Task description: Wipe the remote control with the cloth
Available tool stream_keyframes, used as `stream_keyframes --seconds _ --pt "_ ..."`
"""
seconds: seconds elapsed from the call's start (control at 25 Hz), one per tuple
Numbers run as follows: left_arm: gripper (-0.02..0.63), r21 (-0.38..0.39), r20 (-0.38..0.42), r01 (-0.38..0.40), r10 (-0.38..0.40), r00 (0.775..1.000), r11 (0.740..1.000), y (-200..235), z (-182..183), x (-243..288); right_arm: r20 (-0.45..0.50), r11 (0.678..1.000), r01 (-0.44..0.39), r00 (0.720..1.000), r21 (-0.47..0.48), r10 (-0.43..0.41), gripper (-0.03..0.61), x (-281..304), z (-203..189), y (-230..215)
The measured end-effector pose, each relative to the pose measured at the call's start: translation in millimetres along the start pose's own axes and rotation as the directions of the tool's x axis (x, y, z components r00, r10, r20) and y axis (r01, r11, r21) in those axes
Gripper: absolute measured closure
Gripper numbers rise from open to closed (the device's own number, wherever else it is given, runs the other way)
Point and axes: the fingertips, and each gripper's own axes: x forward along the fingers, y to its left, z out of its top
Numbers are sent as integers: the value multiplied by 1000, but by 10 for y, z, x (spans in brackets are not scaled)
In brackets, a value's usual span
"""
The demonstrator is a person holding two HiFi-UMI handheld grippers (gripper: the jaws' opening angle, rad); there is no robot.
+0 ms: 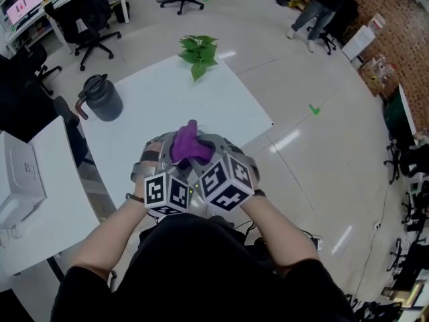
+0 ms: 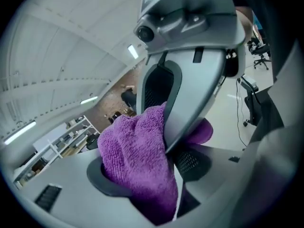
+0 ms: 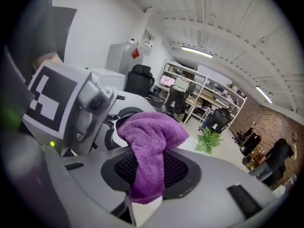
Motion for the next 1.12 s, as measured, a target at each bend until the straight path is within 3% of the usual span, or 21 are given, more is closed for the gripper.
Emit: stream_keyframes --seconds 0.28,0.4,0.56,0.68,0.76,1.04,1.12 --pt "341 -40 13 -8 9 1000 999 -20 106 -27 -17 991 121 993 53 -120 463 -232 -269 -458" --pt "341 -69 1 -19 19 1000 997 10 96 8 38 984 164 985 76 -167 465 -443 -183 -633" --pt "341 -67 -10 -36 35 999 997 41 118 52 109 998 50 993 34 -54 465 -427 37 -308" --pt "341 -42 -4 -46 45 999 998 37 200 49 77 999 -44 996 -13 45 465 -310 73 -49" --pt "341 -25 3 -52 52 999 998 32 241 21 54 998 -64 996 -17 64 465 -282 50 -19" --pt "342 -34 44 -49 50 998 998 -31 295 -126 25 994 91 995 54 -92 465 -381 -145 -520" --pt "341 -69 50 -48 51 997 996 -27 319 -159 30 991 121 992 61 -123 465 -424 -145 -621"
